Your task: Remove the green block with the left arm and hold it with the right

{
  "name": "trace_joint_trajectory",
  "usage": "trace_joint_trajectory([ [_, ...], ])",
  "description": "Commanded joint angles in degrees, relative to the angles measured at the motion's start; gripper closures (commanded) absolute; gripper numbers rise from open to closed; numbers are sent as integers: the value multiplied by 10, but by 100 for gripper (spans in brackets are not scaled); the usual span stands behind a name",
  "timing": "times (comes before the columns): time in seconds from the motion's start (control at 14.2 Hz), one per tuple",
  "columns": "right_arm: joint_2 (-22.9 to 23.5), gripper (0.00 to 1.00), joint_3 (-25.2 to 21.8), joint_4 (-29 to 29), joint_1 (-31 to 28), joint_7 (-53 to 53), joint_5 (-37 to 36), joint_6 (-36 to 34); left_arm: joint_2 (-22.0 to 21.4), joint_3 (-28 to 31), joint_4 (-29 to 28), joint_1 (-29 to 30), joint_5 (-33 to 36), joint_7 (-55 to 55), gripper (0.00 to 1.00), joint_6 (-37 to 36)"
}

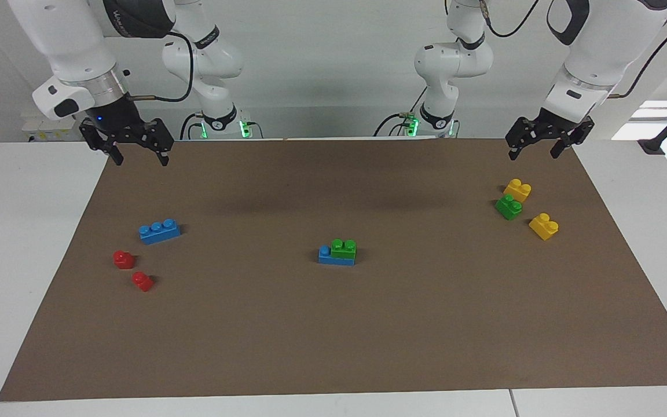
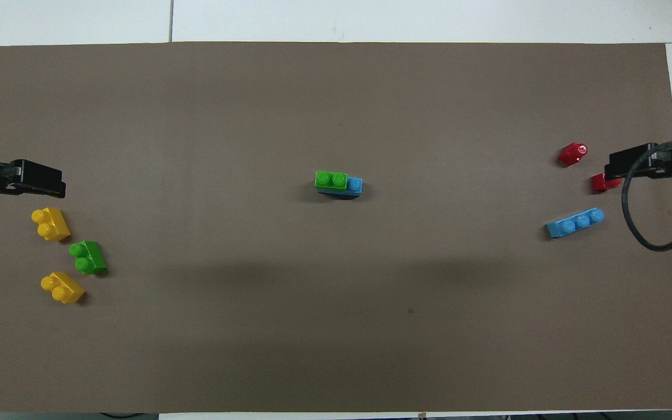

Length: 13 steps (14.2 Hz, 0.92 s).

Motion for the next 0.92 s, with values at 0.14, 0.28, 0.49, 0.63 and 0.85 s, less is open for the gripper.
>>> trace_joint_trajectory([
  [0.14,-12,0,1,-16,0,12,4,16,-16,0,-15,-1,0,2,0,-5],
  [0.28,-12,0,0,-16,0,10,4,12,-17,0,-16,-1,-1,3,0,-4],
  [0.49,-13,0,-1,-16,-8,10,4,5,-17,0,-18,-1,0,3,0,-3],
  [0.63,-12,0,-4,-16,-9,10,4,5,-20,0,-22,-1,-1,3,0,-5],
  [0.85,-13,0,-5,-15,-11,10,4,-15,-33,0,-48,0,-1,2,0,0],
])
